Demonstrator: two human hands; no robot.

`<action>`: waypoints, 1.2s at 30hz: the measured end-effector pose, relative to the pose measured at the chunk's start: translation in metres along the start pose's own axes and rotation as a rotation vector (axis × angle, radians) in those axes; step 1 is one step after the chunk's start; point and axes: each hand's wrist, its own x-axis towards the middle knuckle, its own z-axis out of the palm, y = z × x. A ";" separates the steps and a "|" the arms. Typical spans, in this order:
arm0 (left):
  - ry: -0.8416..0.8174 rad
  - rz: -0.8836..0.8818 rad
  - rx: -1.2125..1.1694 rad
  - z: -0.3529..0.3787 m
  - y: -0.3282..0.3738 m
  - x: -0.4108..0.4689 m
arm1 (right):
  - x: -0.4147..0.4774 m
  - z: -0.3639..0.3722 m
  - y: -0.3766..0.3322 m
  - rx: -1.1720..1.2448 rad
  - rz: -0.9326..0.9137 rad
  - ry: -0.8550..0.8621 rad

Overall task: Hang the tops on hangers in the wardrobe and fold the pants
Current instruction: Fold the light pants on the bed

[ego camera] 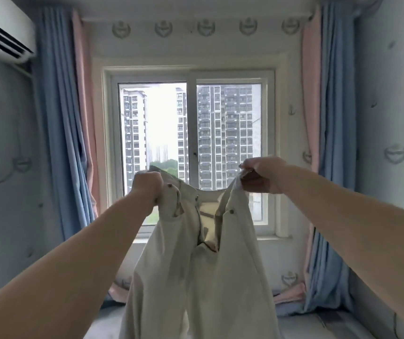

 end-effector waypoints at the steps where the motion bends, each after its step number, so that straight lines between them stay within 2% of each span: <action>1: -0.035 0.000 -0.061 0.006 0.008 -0.007 | -0.003 0.006 -0.007 -0.013 -0.015 -0.054; 6: -0.274 0.031 -0.103 0.027 0.032 -0.045 | -0.016 0.031 -0.032 -0.058 -0.107 -0.239; 9: -0.393 0.033 -0.183 0.032 0.036 -0.066 | -0.024 0.041 -0.039 -0.116 -0.134 -0.291; 12: -0.483 0.071 -0.218 0.026 0.036 -0.079 | -0.030 0.050 -0.043 -0.167 -0.156 -0.260; 16: -0.566 0.179 -0.102 0.018 0.023 -0.089 | -0.036 0.061 -0.046 -0.163 -0.201 -0.197; 18: -0.540 0.200 -0.031 0.021 0.015 -0.095 | -0.040 0.066 -0.046 -0.192 -0.211 -0.206; 21: -0.391 0.213 -0.038 0.024 0.003 -0.089 | -0.047 0.067 -0.040 -0.247 -0.285 -0.200; 24: -0.343 0.146 -0.108 0.016 -0.001 -0.078 | -0.047 0.048 -0.025 -0.270 -0.477 -0.009; 26: -0.325 0.105 -0.162 0.007 0.000 -0.071 | -0.047 0.034 0.000 -0.319 -0.543 0.160; 28: -0.321 0.076 -0.245 -0.003 0.004 -0.063 | -0.046 0.026 0.032 -0.293 -0.438 0.239; 29: -0.335 0.064 -0.291 -0.007 0.006 -0.060 | -0.046 0.025 0.048 -0.200 -0.315 0.183; 31: -0.377 0.061 -0.354 -0.013 0.011 -0.057 | -0.047 0.030 0.073 0.046 0.001 -0.092; 32: -0.398 0.066 -0.369 -0.016 0.013 -0.057 | -0.048 0.035 0.080 0.133 0.101 -0.231; 33: -0.414 0.073 -0.375 -0.019 0.015 -0.056 | -0.049 0.040 0.084 0.203 0.142 -0.299; 36: -0.456 0.093 -0.344 -0.035 0.016 -0.052 | -0.050 0.059 0.084 0.287 0.156 -0.190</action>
